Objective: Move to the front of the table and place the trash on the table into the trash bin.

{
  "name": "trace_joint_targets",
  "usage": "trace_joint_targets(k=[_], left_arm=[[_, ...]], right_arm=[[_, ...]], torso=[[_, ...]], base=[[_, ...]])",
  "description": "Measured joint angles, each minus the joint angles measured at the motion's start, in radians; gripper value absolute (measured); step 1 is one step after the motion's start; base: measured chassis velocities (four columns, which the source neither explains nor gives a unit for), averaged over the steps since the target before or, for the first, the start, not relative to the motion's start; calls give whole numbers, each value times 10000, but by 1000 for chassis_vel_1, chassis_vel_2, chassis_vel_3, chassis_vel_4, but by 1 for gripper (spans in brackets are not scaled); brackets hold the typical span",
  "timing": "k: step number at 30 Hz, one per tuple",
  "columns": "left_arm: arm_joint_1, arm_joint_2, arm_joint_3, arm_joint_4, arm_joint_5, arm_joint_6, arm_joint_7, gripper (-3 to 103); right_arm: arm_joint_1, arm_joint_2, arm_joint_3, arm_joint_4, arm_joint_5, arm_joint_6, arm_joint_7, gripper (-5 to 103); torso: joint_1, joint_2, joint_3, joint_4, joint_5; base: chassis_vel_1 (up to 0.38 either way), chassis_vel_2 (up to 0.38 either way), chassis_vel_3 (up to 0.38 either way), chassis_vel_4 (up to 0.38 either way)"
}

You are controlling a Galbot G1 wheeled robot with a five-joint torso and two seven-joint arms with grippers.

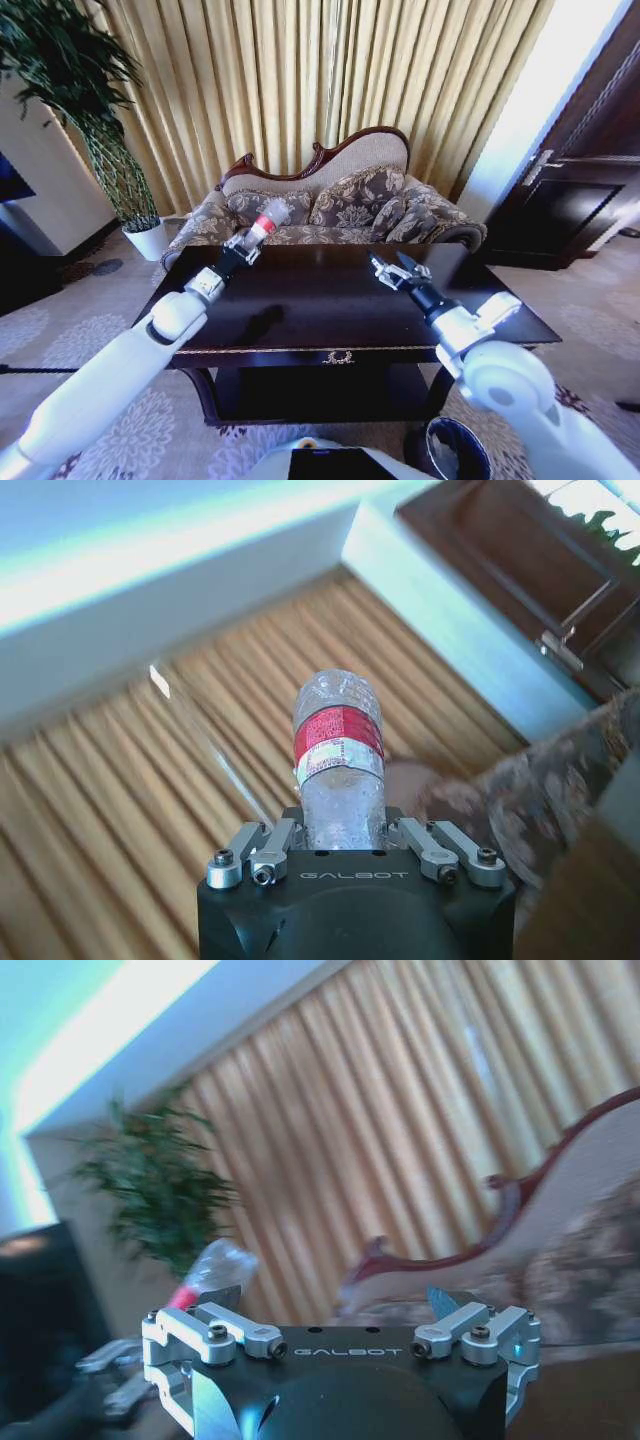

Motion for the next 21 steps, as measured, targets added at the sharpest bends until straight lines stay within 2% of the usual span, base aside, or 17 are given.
trace_joint_targets(k=[1, 3, 6, 10, 12, 14, 19, 21], left_arm=[[0, 0, 0, 0, 0, 0, 0, 32], [-489, 125, 284, 80, 365, -568, -163, 32], [-1061, 265, 623, 99, 427, -709, -326, 32], [-1978, 412, 1204, 99, 323, -699, -417, 32], [-2788, 499, 1945, 125, -25, -566, -447, 32], [-2980, 500, 2179, 145, -94, -515, -447, 32], [-4129, 282, 3585, 389, -293, -378, -430, 32], [-4275, 252, 3723, 416, -315, -362, -430, 32]], right_arm=[[0, 0, 0, 0, 0, 0, 0, 100], [663, -217, -461, -214, 610, 11, -184, 100], [1320, -252, -1025, -521, 728, 18, -255, 100], [2596, -140, -1912, -1187, 676, 44, -271, 100], [3723, 6, -2607, -1824, 600, 47, -260, 100], [3975, 44, -2755, -1997, 575, 47, -257, 100], [5375, 387, -3631, -2992, 524, 48, -238, 100], [5466, 425, -3699, -3050, 523, 47, -238, 100]], torso=[[0, 0, 0, 0, 0], [1, 0, 0, 2, 3], [0, 0, 0, 0, 3], [0, 0, 0, 3, 3], [1, -1, 1, 2, 5], [1, -1, 1, 2, 4], [1, -1, 1, 0, 0], [1, -1, 1, 1, 1]], base=[[0, 0, 0, 0], [0, 0, 0, 0], [0, 0, 0, 0], [0, 0, 0, 0], [0, 0, 0, 0], [0, 0, 0, 0], [0, 0, 0, 0], [0, 0, 0, 0]])
